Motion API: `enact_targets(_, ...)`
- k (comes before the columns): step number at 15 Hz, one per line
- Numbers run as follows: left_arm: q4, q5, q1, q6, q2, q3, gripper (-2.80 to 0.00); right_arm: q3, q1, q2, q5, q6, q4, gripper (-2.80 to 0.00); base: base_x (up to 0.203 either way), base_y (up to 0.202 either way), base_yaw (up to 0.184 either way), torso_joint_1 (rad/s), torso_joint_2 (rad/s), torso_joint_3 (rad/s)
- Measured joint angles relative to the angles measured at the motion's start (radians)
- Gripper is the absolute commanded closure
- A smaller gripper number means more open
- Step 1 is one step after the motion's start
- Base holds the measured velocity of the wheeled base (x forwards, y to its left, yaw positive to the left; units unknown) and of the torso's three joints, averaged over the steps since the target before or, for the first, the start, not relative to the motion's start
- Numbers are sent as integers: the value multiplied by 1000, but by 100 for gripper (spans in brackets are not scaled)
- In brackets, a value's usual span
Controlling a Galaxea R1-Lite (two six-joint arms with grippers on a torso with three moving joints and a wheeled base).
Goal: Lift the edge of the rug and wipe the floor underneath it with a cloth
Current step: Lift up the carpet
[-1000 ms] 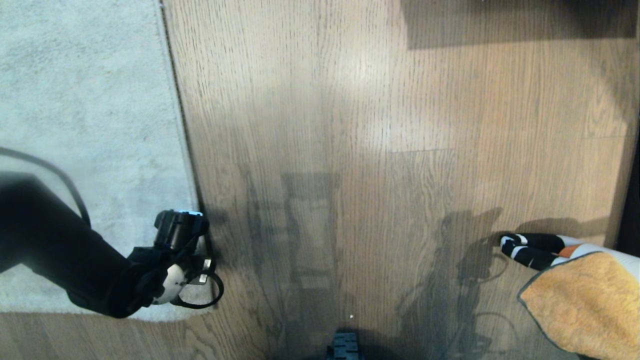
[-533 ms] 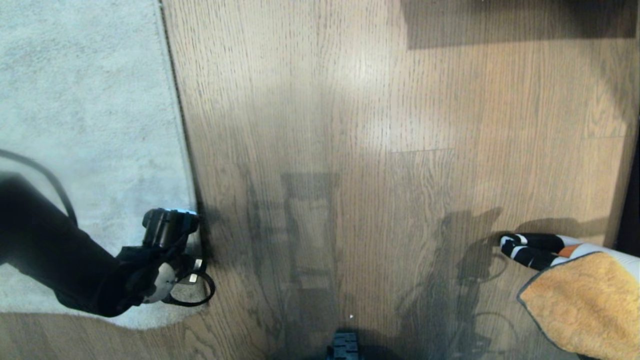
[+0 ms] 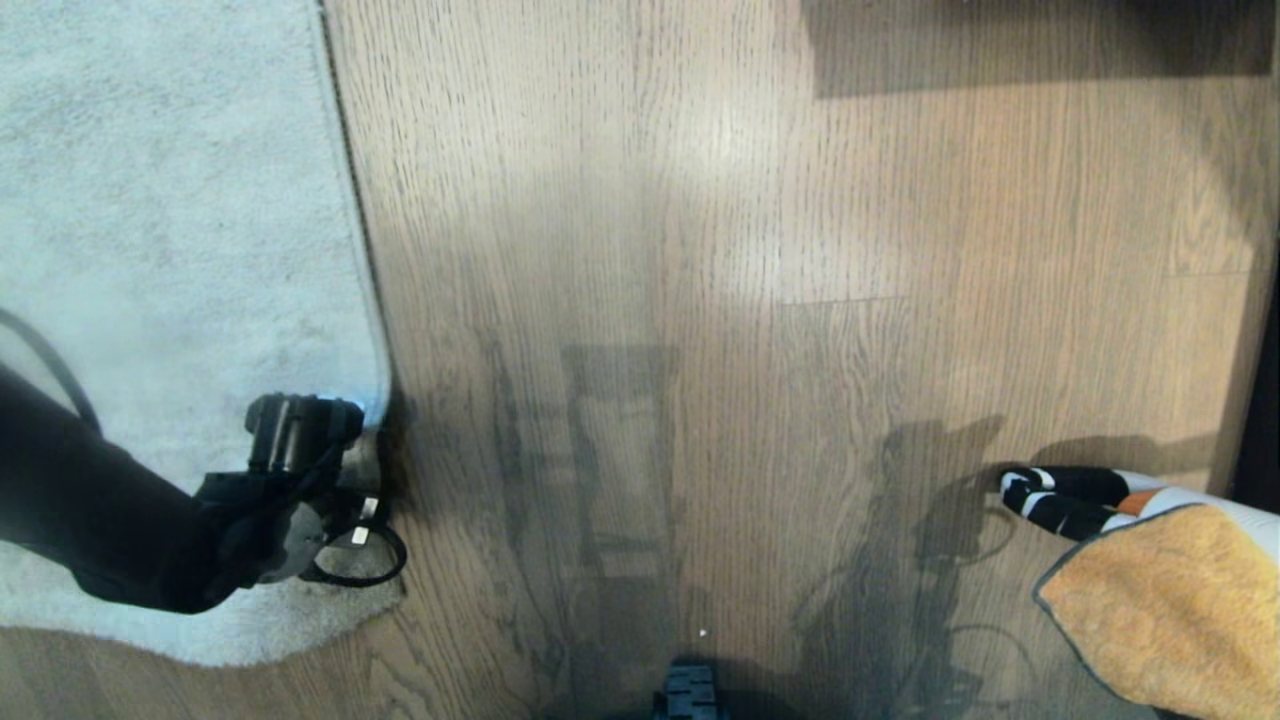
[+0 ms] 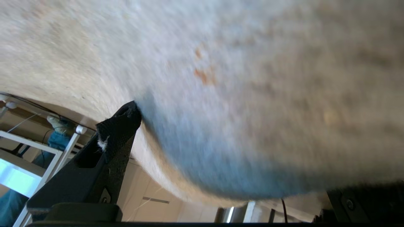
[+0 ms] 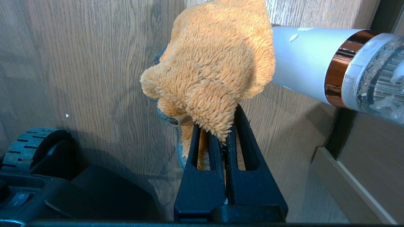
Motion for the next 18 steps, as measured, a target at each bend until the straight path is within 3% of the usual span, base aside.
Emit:
enact_targets(11,46,13,13,53,-14,-171,-280,0,0,0,0,-1,0,0,0,0,0,0,0,0)
enact_targets(18,24,4,0,110,-67,-58,-280,0,0,0,0,0,0,0,0,0,0,0,0,0)
